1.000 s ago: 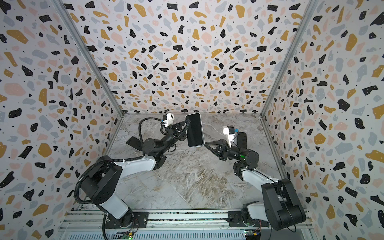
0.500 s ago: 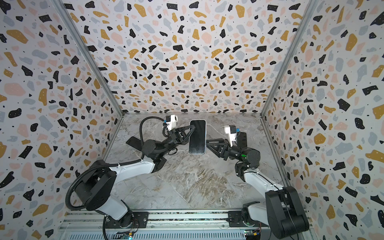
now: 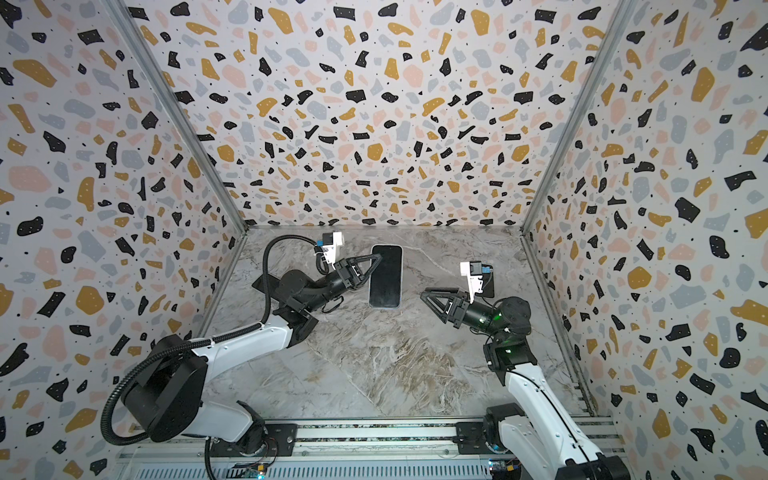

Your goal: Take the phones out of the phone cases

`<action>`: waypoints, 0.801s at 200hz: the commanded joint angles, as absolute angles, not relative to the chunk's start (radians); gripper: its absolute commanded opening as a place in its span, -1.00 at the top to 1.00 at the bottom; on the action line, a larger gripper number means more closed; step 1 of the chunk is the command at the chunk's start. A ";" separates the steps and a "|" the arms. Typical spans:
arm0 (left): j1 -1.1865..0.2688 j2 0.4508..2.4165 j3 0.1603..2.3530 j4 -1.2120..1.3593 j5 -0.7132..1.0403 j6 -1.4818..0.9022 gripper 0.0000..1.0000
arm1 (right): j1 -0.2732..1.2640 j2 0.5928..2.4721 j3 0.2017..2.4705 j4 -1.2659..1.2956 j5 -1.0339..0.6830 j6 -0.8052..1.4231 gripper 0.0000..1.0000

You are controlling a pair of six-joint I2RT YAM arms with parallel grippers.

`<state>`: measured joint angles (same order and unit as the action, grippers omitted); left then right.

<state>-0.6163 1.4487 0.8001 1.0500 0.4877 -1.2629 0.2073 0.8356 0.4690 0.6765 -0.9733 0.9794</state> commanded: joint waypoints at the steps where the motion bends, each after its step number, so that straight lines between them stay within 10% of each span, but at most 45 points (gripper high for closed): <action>1: -0.615 1.406 0.846 0.984 0.501 -1.182 1.00 | 0.246 0.808 0.452 0.603 -0.961 0.964 -0.20; 160: -0.646 1.472 0.802 1.144 0.475 -1.213 1.00 | 0.527 0.864 0.265 1.079 -0.813 1.302 -0.17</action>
